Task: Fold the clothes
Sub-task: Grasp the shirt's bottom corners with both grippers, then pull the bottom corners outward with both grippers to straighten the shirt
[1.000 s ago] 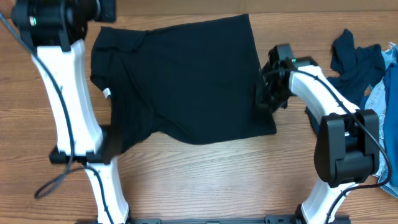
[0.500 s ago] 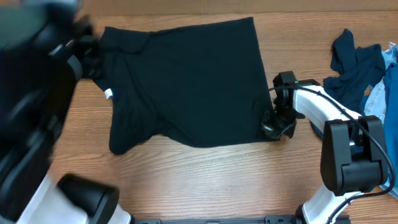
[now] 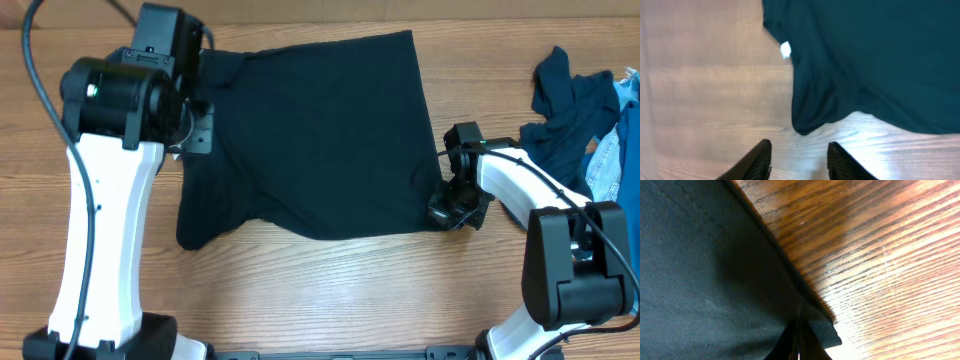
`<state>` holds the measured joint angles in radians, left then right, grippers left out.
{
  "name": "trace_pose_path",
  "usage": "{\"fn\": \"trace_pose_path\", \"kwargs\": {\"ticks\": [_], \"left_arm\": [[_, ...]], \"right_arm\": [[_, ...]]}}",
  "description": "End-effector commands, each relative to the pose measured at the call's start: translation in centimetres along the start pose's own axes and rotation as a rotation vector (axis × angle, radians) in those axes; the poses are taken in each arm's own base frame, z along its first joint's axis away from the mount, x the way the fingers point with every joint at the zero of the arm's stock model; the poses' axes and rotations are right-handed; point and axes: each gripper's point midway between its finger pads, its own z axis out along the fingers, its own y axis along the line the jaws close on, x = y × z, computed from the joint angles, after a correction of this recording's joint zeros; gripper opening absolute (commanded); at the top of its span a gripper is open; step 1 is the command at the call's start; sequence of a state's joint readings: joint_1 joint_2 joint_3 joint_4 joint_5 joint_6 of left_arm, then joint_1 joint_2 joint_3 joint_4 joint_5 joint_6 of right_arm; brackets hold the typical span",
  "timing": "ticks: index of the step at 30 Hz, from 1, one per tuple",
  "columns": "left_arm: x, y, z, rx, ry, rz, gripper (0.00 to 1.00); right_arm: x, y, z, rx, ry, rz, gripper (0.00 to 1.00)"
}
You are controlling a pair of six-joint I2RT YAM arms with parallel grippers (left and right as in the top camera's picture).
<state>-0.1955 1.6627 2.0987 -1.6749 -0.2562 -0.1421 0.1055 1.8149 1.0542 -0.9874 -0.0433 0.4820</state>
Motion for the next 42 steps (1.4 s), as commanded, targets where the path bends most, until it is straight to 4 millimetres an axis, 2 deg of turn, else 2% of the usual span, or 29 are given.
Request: {"fn": "trace_pose_path", "kwargs": {"ticks": [1,3,6,9,11,15,16,17,19,21,22,26,29,32,37,40,42], "left_arm": [[2.8,1.8,6.1,0.064,0.188,-0.215,0.38],[4.0,1.9,9.9,0.197,0.255,-0.31,0.42],[6.4,1.5,13.8,0.328,0.33,-0.371,0.4],[9.0,0.5,17.9,0.352,0.37,-0.386,0.38],[10.4,-0.1,20.1,0.355,0.376,-0.39,0.42],[13.4,-1.3,23.6,0.351,0.39,-0.418,0.6],[14.2,-1.6,24.5,0.349,0.389,-0.434,0.61],[14.6,-1.8,25.3,0.351,0.375,-0.434,0.61],[15.4,-2.2,26.5,0.356,0.353,-0.434,0.47],[16.1,-2.2,27.4,0.341,0.339,-0.434,0.08],[16.7,-1.8,27.8,0.302,0.348,-0.453,0.05],[18.8,2.6,28.5,0.049,0.384,-0.579,0.04],[19.4,5.5,28.6,0.025,0.382,-0.702,0.04],[18.4,7.7,28.4,0.1,0.34,-0.778,0.04],[17.0,11.1,26.9,0.092,0.308,-0.808,0.04],[15.4,11.4,26.0,0.136,0.284,-0.8,0.05],[15.1,11.3,25.8,0.146,0.281,-0.791,0.06]], "right_arm": [[-0.6,-0.2,-0.6,0.002,-0.042,-0.02,0.04],[-0.5,-0.3,-0.6,0.002,-0.041,-0.023,0.04],[-0.5,-0.2,-0.6,0.001,-0.041,-0.023,0.04],[-0.4,-0.2,-0.6,-0.002,-0.035,-0.023,0.04],[-0.4,-0.2,-0.6,-0.002,-0.034,-0.023,0.04],[-0.4,-0.2,-0.6,-0.004,-0.034,-0.022,0.04],[-0.4,-0.1,-0.6,-0.007,-0.033,-0.022,0.04],[-0.3,-0.1,-0.6,-0.009,-0.031,-0.023,0.04],[-0.3,0.0,-0.6,-0.016,-0.03,-0.023,0.04],[-0.3,0.1,-0.6,-0.021,-0.028,-0.023,0.04],[-0.3,0.1,-0.6,-0.021,-0.027,-0.023,0.04],[-0.2,0.1,-0.6,-0.017,-0.022,-0.022,0.04],[-0.2,0.0,-0.6,-0.017,-0.022,-0.022,0.04],[-0.2,0.0,-0.6,-0.017,-0.022,-0.023,0.04],[-0.2,0.1,-0.6,-0.018,-0.025,-0.023,0.04],[-0.2,0.4,-0.6,-0.034,-0.019,-0.024,0.04],[0.5,2.6,-0.9,-0.156,0.016,-0.146,0.04]]}}
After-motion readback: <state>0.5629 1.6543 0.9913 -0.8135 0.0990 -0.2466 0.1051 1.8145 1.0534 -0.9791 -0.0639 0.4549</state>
